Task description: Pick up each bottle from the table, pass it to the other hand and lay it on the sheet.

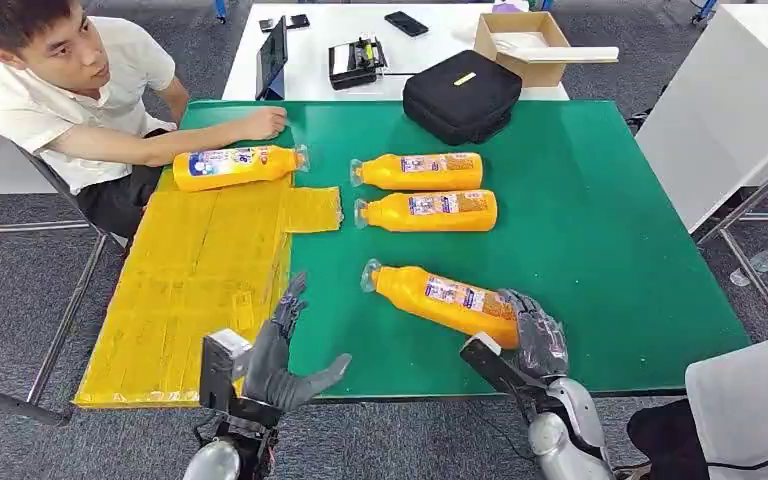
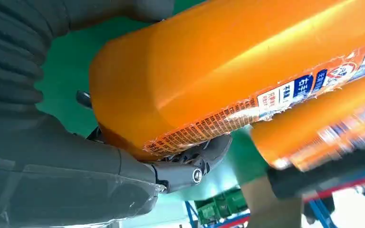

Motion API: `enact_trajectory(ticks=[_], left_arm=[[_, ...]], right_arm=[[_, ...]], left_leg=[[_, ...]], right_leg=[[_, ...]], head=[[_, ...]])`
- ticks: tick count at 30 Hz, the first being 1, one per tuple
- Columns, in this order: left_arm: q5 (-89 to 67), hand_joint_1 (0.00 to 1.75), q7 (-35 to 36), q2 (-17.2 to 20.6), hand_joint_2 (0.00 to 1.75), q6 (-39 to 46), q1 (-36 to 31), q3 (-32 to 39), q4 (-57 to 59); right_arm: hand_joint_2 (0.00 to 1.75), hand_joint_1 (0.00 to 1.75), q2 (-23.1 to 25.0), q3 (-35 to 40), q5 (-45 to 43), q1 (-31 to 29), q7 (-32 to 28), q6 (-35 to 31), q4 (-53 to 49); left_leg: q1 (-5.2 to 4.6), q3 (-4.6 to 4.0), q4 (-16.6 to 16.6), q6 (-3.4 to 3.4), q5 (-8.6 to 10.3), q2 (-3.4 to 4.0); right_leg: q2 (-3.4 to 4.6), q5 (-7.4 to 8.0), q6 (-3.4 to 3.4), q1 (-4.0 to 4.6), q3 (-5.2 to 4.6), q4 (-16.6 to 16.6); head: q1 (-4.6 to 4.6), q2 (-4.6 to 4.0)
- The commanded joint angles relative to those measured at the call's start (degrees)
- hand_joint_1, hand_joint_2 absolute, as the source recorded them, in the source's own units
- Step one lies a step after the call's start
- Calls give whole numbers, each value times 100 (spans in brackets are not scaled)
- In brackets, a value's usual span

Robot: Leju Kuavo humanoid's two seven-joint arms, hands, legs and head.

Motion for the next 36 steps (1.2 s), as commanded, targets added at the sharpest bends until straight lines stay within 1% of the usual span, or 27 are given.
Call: enact_trajectory(ticks=[1, 4, 6, 8, 9, 11, 12, 14, 15, 17, 18, 21, 23, 24, 26, 27, 28, 29, 31, 32, 33, 34, 35, 36], left_arm=[[492, 0, -115, -207, 175, 24, 445, 202, -262], [492, 0, -115, -212, 175, 23, 437, 200, -272], [494, 0, -116, -222, 175, 27, 438, 194, -271], [494, 0, -116, -222, 175, 27, 438, 194, -271], [494, 0, -116, -222, 175, 27, 438, 194, -271], [494, 0, -116, -222, 175, 27, 438, 194, -271], [491, 0, -109, -218, 175, 50, 432, 186, -258], [720, 0, 31, -230, 175, 23, 476, 216, -222], [839, 0, 73, -226, 175, -15, 494, 235, -201], [1141, 0, 183, -211, 175, -159, 484, 257, -65], [1340, 0, 93, -70, 175, -214, 583, 94, 95], [1776, 0, -57, 139, 175, -537, 499, -205, 402], [2028, 0, -48, 172, 175, -675, 384, -291, 539], [2119, 0, -85, 201, 175, -731, 346, -322, 594], [2217, 0, -73, 217, 175, -802, 263, -367, 669], [2334, 0, -34, 232, 175, -895, 193, -404, 739], [2334, 0, -34, 232, 175, -895, 193, -404, 739], [2334, 0, -34, 232, 175, -895, 193, -404, 739], [2480, 0, -36, 241, 175, -982, 136, -429, 791], [2480, 0, -36, 241, 175, -982, 136, -429, 791], [2559, 0, -41, 227, 175, -1004, 128, -399, 803], [2583, 0, -52, 232, 175, -1012, 109, -397, 800], [2608, 0, -77, 214, 175, -1013, 68, -368, 794], [2650, 0, -99, 187, 175, -1020, 26, -331, 799]], right_arm=[[175, 175, 482, -104, -295, 253, -59, 109, -1477], [175, 175, 505, -84, -286, 254, -48, 116, -1488], [175, 175, 492, -98, -290, 266, -52, 108, -1490], [175, 175, 492, -98, -290, 266, -52, 108, -1490], [175, 175, 492, -98, -290, 266, -52, 108, -1490], [175, 175, 492, -98, -290, 266, -52, 108, -1490], [175, 175, 517, -111, -288, 261, -131, 34, -1501], [175, 175, 719, -40, -257, 240, -282, -114, -1708], [175, 175, 791, 33, -257, 234, -308, -122, -1803], [175, 175, 918, 250, -302, 207, -361, -85, -1932], [175, 175, 926, 416, -382, 248, -404, -23, -1975], [175, 175, 840, 862, -528, 215, -515, 110, -1792], [175, 175, 784, 1076, -600, 186, -588, 121, -1632], [175, 175, 744, 1187, -645, 193, -668, 146, -1534], [175, 175, 703, 1350, -717, 162, -792, 191, -1385], [175, 175, 680, 1447, -732, 100, -853, 164, -1269], [175, 175, 680, 1447, -732, 100, -853, 164, -1269], [175, 175, 680, 1447, -732, 100, -853, 164, -1269], [175, 175, 670, 1538, -813, 31, -926, 160, -1222], [175, 175, 670, 1538, -813, 31, -926, 160, -1222], [175, 175, 684, 1583, -837, 14, -942, 187, -1229], [175, 175, 680, 1621, -869, 4, -951, 223, -1230], [175, 175, 669, 1688, -885, -16, -973, 258, -1203], [175, 175, 661, 1736, -930, -40, -988, 308, -1154]], left_leg=[[2, 13, 7, 2, -19, 26], [0, 2, 2, 2, -7, 11], [3, 4, 3, 2, -12, 17], [-2, -7, 0, 2, -4, 7], [1, 2, 2, 3, -10, 14], [0, -6, 0, 2, -6, 8], [5, 12, 4, 4, -18, 23], [-1, -8, -1, 2, -4, 8], [1, 2, 2, 1, -12, 22], [-1, -6, 0, 0, -7, 18], [1, 2, 2, 0, -13, 28], [-1, 14, -8, 0, -12, 29], [-1, 2, -7, 1, -6, 16], [2, 15, -10, 2, -10, 23], [2, -2, -8, 2, -4, 14], [7, 22, -10, 4, -14, 31], [2, 6, -11, 2, -6, 20], [5, 18, -11, 3, -12, 28], [3, 2, -8, 2, -6, 18], [8, 22, -9, 3, -15, 32], [5, 6, -9, 1, -8, 18], [6, 18, -11, 1, -12, 24], [3, -6, -6, 1, -4, 11], [5, 6, -7, 1, -9, 20]], right_leg=[[14, -12, -21, 6, 10, 2], [4, -6, -11, 0, 0, -1], [7, -7, -18, 4, 2, -3], [1, -4, -10, -2, -8, -2], [4, -7, -19, 3, 1, -4], [2, -4, -11, 0, -6, -4], [8, -10, -28, 8, 12, -7], [3, -3, -9, -1, -9, -3], [12, -7, -19, 3, -3, -2], [12, -3, -12, 0, -11, -1], [19, -6, -20, 3, -3, -1], [19, -5, -20, 3, 6, -10], [10, -3, -12, 2, -4, -8], [13, -5, -21, 6, 10, -14], [7, -2, -13, 3, -5, -11], [16, -5, -29, 12, 19, -21], [12, -2, -16, 3, 2, -14], [16, -4, -24, 8, 15, -19], [9, -2, -18, 3, 0, -13], [16, -5, -33, 11, 20, -20], [8, -3, -21, 5, 5, -15], [11, -6, -29, 9, 16, -18], [5, -2, -14, 2, -7, -9], [9, -4, -23, 6, 4, -13]], head=[[2, 0], [2, 0], [2, 0], [2, 0], [2, 0], [2, 0], [2, 0], [2, 0], [2, 0], [2, 0], [2, 0], [2, 0], [2, 0], [2, 0], [4, 0], [2, 0], [2, 0], [4, 0], [4, 0], [4, 0], [4, 0], [4, 0], [4, 0], [4, 0]])
